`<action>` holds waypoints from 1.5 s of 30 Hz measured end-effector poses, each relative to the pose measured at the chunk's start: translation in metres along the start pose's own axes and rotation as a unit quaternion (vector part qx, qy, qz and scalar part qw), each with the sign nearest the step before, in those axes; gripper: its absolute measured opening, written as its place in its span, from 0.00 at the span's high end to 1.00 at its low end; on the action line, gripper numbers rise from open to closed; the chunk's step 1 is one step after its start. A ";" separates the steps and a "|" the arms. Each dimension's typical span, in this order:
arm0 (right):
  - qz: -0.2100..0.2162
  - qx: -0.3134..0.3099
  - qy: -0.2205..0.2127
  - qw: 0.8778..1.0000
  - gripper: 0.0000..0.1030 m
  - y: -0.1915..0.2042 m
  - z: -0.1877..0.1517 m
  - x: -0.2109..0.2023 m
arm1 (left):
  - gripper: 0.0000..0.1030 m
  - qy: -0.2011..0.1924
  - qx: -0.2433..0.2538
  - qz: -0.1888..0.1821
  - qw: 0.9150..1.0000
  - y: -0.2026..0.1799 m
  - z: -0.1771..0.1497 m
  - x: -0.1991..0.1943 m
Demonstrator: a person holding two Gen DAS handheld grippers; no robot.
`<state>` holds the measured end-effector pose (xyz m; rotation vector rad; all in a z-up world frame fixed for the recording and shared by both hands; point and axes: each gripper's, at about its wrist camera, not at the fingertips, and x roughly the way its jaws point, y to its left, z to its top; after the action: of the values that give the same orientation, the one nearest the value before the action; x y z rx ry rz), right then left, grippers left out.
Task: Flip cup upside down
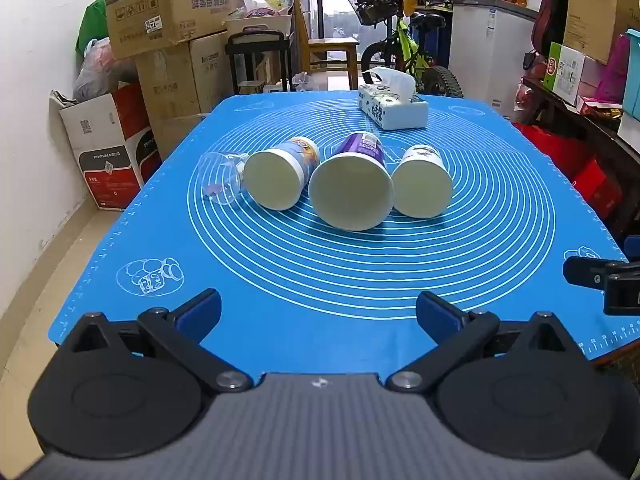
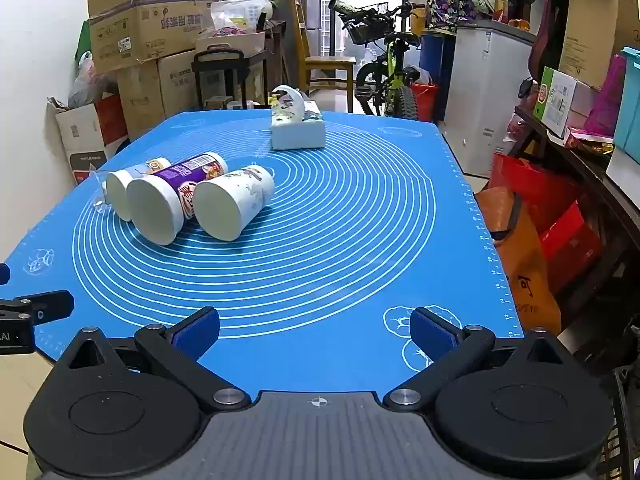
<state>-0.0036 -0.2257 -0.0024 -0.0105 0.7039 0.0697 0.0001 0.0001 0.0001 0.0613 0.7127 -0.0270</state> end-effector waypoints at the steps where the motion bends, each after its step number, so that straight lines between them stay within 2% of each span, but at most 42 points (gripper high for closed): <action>1: 0.001 0.001 0.000 1.000 0.02 0.000 0.000 0.000 | 0.01 0.000 0.000 0.000 1.000 0.000 0.000 0.000; 45: -0.011 -0.011 0.006 1.000 0.02 0.000 -0.002 0.006 | 0.01 0.000 0.011 -0.005 1.000 -0.006 -0.001 0.003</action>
<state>-0.0003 -0.2254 -0.0076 -0.0393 0.7149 0.0571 0.0013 -0.0060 -0.0028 0.0790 0.7130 -0.0445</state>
